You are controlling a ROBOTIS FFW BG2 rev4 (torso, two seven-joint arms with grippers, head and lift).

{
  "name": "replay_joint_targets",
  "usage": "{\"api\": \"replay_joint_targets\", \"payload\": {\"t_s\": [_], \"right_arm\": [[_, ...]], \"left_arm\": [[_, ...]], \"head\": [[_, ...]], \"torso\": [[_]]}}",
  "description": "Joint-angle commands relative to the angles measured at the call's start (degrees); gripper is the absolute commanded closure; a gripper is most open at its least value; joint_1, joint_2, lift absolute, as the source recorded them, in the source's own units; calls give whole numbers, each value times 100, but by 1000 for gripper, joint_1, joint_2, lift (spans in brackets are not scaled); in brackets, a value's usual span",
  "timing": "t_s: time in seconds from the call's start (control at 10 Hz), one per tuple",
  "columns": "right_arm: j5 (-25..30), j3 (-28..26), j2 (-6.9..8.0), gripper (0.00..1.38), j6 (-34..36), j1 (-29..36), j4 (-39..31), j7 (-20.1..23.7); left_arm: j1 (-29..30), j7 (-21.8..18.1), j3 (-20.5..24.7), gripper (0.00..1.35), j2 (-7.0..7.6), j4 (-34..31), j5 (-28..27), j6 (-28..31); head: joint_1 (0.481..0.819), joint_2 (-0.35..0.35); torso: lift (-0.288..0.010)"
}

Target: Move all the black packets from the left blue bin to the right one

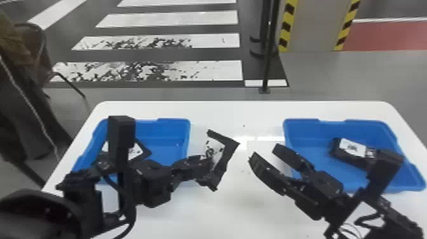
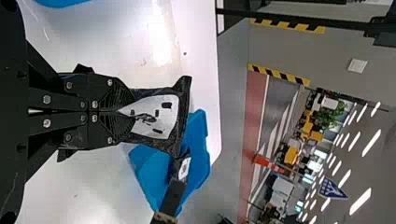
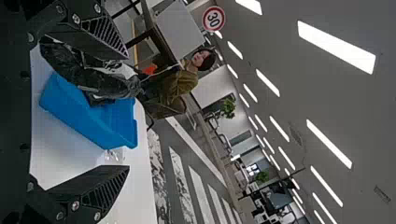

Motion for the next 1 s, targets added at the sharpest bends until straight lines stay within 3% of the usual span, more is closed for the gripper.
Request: {"api": "replay_joint_targets", "payload": {"t_s": [0.0,0.3,0.4,0.5,0.6,0.7,0.9], "right_arm": [[-122,205,-1,197,2,-243,210,0],[-191,423,-1,202,73,-496,323,0],[-179,457,8,395,73,-524,323,0],[-134,468,-1,924,73,-524,323,0],[-65,468,-1,1193,44,-496,309,0],[-65,468,-1,1265,-26,-482,309,0],[-134,468,-1,1280,-12,-468,351,0]], "left_arm": [[-59,0,-254,1211,18,5,130,-23],[-101,0,-425,1211,44,19,279,-23],[-129,9,-448,1211,53,33,279,-23],[-129,9,-448,1211,44,33,290,-37],[-129,9,-437,1211,44,33,302,-51],[-115,9,-437,1211,44,33,336,-79],[-101,44,-402,1208,35,33,404,-206]], "head": [[695,69],[695,59],[695,61],[695,62],[695,63],[695,62],[695,59]], "torso": [[-140],[-140],[-140],[-140],[-140],[-140],[-140]]}}
